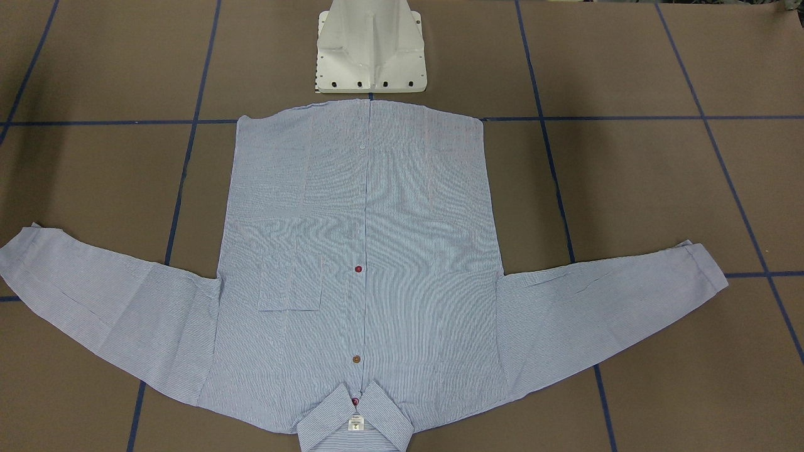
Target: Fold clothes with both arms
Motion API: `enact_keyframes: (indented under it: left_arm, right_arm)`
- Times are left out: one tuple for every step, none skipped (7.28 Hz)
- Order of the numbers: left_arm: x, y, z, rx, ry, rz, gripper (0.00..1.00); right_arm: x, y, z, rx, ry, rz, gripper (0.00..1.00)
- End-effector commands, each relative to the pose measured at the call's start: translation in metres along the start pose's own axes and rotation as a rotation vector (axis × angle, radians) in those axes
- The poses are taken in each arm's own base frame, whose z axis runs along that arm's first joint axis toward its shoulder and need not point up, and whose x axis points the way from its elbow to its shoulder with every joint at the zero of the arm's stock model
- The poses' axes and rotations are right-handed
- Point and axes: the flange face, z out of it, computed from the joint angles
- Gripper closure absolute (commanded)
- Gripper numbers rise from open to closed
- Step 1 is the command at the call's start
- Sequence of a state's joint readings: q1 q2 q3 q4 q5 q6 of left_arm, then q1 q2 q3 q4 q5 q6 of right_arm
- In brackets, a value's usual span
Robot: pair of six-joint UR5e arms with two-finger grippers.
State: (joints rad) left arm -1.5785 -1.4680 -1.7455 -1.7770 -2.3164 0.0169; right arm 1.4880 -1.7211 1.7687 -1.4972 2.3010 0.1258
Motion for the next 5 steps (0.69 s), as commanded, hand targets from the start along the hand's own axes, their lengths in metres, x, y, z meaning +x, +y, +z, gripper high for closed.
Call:
enact_keyframes:
  left_arm:
    - [0.003, -0.002, -0.002, 0.015, 0.003, 0.013, 0.01]
    - [0.003, -0.003, -0.004, 0.029, 0.002, 0.023, 0.01]
    - [0.004, -0.008, -0.006, 0.036, -0.006, 0.023, 0.01]
    - [0.016, -0.030, -0.020, 0.081, -0.006, 0.058, 0.01]
    - [0.024, -0.035, -0.033, 0.139, -0.009, 0.119, 0.01]
  right_arm:
    - [0.000, -0.001, -0.001, 0.002, 0.001, -0.002, 0.00]
    - [-0.003, -0.004, -0.003, 0.019, -0.001, -0.017, 0.00]
    - [-0.007, -0.006, -0.007, 0.064, -0.007, -0.058, 0.00]
    - [-0.015, -0.012, -0.015, 0.137, -0.010, -0.113, 0.00]
    - [-0.022, -0.017, -0.023, 0.199, -0.017, -0.166, 0.00]
